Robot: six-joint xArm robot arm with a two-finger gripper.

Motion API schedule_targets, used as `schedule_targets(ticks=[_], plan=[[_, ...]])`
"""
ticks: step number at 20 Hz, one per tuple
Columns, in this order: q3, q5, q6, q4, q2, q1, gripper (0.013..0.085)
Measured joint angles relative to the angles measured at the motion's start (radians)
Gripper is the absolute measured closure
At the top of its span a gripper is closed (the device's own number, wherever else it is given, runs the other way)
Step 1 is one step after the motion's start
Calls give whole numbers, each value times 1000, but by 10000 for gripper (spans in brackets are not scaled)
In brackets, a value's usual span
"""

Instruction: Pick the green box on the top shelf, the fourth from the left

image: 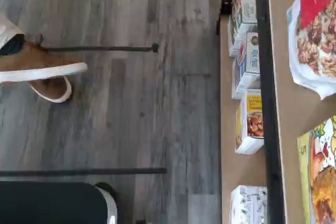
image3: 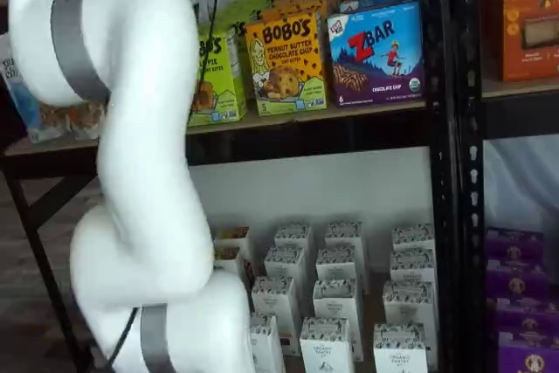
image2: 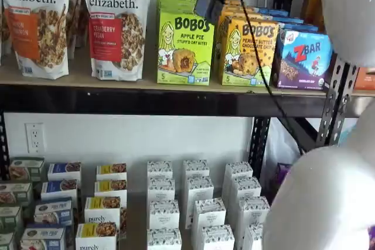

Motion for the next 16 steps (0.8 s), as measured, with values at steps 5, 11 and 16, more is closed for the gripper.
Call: schedule_targets(ticks=[5,11,16], plan=[[-92,103,9,37,61,-14,130],[-79,60,13,53,49,-11,130],[-6,-59,13,41,0,4,130]])
